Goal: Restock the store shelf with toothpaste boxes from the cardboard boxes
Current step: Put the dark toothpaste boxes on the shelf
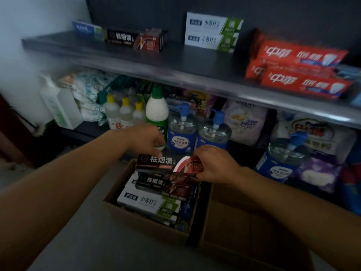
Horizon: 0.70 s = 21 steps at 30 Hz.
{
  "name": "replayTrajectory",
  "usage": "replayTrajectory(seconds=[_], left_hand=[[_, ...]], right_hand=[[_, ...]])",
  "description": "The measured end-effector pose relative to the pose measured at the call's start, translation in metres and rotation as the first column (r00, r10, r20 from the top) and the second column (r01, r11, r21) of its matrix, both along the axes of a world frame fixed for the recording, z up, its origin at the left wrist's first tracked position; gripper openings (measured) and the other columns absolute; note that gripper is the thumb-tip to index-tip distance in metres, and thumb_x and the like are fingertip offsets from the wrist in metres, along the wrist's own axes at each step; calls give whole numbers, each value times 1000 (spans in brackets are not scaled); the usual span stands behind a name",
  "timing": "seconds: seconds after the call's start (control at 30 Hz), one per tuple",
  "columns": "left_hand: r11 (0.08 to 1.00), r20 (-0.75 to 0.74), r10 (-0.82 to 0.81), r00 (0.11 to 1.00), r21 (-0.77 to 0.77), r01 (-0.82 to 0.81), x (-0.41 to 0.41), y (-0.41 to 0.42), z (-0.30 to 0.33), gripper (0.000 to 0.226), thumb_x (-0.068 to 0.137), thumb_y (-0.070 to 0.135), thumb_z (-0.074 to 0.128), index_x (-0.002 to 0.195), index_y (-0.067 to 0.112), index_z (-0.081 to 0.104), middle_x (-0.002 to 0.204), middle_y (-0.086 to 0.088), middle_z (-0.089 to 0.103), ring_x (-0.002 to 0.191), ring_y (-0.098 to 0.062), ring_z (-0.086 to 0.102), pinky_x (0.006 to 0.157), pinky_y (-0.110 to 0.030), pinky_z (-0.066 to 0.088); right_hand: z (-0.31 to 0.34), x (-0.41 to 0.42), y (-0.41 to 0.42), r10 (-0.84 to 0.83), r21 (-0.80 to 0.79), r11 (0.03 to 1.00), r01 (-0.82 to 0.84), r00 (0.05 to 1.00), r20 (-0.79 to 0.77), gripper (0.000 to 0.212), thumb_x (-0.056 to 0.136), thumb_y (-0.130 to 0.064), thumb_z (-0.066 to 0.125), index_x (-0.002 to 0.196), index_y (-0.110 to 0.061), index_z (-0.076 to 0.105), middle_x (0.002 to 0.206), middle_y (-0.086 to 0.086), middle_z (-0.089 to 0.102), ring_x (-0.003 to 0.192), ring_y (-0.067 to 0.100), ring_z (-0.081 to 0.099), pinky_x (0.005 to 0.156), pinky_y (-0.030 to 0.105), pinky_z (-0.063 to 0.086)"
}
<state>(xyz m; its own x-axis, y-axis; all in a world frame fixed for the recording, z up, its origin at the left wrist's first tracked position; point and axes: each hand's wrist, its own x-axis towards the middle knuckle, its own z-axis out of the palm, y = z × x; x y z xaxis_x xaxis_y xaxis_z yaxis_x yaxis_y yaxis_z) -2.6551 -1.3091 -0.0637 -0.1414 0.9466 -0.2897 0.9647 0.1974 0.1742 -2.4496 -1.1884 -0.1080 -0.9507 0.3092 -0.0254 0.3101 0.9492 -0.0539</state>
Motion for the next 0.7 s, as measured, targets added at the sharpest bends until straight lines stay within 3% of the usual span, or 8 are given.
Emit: replayTrajectory(seconds=[0.2,0.4,0.6,0.7], left_hand=[[996,-9,60,998,71,-59,1,7,67,57,85,40,68,134,16,54,128,-1,62,110,-14,59,96,-25,46],[989,-18,78,997,127,-75,9,9,115,43,86,32,68,126,17,61,117,0,66,102,-15,61,92,-33,50],[974,70,154,986,156,-163,14,8,139,33,85,19,70,118,13,66,105,0,70,95,-17,64,90,-37,52],[953,60,174,983,242,-184,11,10,148,29,84,14,71,113,11,67,101,0,69,93,-16,64,86,-33,52]], right_hand=[[71,13,23,11,205,978,20,989,-147,44,77,-39,68,110,-15,53,109,4,56,99,22,55,74,34,48],[119,23,34,59,342,939,42,958,-280,45,76,-38,70,111,-13,56,108,5,59,98,24,57,74,34,47],[147,28,38,144,431,902,24,925,-352,41,63,-21,78,97,-9,59,90,7,60,80,25,58,57,33,44],[161,24,42,152,435,900,14,927,-344,45,67,-26,76,103,-12,55,98,5,57,89,23,55,65,31,45]])
